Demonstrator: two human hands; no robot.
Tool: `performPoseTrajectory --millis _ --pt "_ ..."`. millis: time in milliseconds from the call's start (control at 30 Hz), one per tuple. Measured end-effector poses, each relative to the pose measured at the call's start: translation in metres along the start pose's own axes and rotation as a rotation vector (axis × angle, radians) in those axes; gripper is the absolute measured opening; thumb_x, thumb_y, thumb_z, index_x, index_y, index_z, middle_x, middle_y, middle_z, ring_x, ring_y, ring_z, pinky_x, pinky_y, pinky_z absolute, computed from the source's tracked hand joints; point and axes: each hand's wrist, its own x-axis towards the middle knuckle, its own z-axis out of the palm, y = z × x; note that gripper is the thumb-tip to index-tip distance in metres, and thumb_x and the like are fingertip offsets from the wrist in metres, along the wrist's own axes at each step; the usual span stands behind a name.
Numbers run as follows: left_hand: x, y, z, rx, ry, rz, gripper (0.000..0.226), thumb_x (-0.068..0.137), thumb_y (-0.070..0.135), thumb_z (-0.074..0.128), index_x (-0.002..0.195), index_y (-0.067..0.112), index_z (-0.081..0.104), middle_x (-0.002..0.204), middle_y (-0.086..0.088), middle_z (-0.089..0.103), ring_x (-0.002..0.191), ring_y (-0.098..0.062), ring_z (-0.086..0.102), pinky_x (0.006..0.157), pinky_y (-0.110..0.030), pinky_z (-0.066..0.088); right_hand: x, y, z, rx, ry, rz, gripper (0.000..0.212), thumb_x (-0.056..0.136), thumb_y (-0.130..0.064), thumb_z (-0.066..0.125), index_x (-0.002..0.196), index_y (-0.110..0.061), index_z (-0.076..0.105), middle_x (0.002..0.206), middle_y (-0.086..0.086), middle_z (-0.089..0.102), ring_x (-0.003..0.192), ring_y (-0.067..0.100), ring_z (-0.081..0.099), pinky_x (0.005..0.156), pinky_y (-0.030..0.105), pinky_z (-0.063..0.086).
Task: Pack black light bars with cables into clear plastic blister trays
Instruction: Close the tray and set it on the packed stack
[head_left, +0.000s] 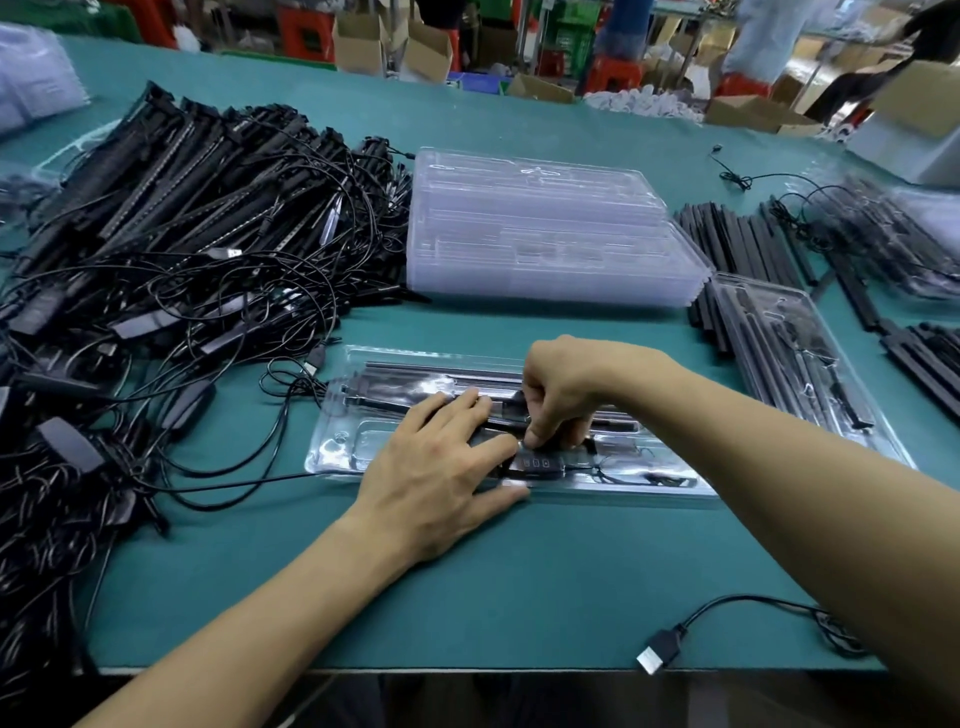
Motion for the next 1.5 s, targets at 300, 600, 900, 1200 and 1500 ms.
performPoseTrajectory --millis 300,600,900,1200,1500 --pt "0.002 -0.001 -0.001 0.029 0.066 0.052 0.04 0.091 0.062 0.045 0.115 0.037 0.063 0.124 -0.002 0.06 0.114 -0.025 0.055 0.097 -0.042 0.043 -0.003 -0.018 0.002 -0.21 0.032 0.009 0.029 0.069 -0.01 0.086 0.081 -0.004 0.06 0.069 0.012 0.073 0.052 0.023 0.071 0.067 0.042 0.062" --pt "0.006 0.003 0.004 -0.047 0.15 0.039 0.04 0.088 0.062 0.05 0.111 0.035 0.068 0.117 0.006 0.064 0.118 -0.02 0.055 0.1 -0.04 0.044 0.002 -0.021 0.01 -0.286 0.065 -0.001 0.026 0.07 -0.005 0.083 0.071 -0.005 0.057 0.06 0.011 0.068 0.049 0.023 0.069 0.056 0.035 0.06" --pt "0.004 0.003 0.011 -0.072 0.201 0.04 0.044 0.089 0.064 0.049 0.107 0.028 0.065 0.118 0.005 0.065 0.122 -0.018 0.055 0.104 -0.039 0.04 0.003 -0.009 0.003 -0.085 -0.008 -0.003 0.023 0.069 -0.008 0.087 0.079 -0.001 0.068 0.067 0.013 0.072 0.053 0.022 0.071 0.056 0.032 0.06" --pt "-0.009 -0.004 -0.003 -0.112 0.283 -0.034 0.049 0.085 0.066 0.052 0.087 0.021 0.071 0.103 0.004 0.073 0.101 -0.021 0.068 0.082 -0.036 0.053 -0.005 0.003 0.016 -0.141 0.138 -0.056 0.031 0.067 -0.034 0.086 0.073 -0.018 0.061 0.067 0.002 0.071 0.059 0.019 0.068 0.053 0.026 0.051" --pt "-0.084 -0.087 -0.04 -0.14 0.107 -0.355 0.068 0.078 0.077 0.039 0.113 0.025 0.064 0.101 0.009 0.061 0.087 -0.016 0.062 0.069 -0.038 0.056 -0.063 0.049 0.107 -0.122 0.677 -0.346 0.037 0.086 -0.05 0.066 0.119 -0.034 0.063 0.103 -0.008 0.057 0.093 0.018 0.052 0.082 0.037 0.044"
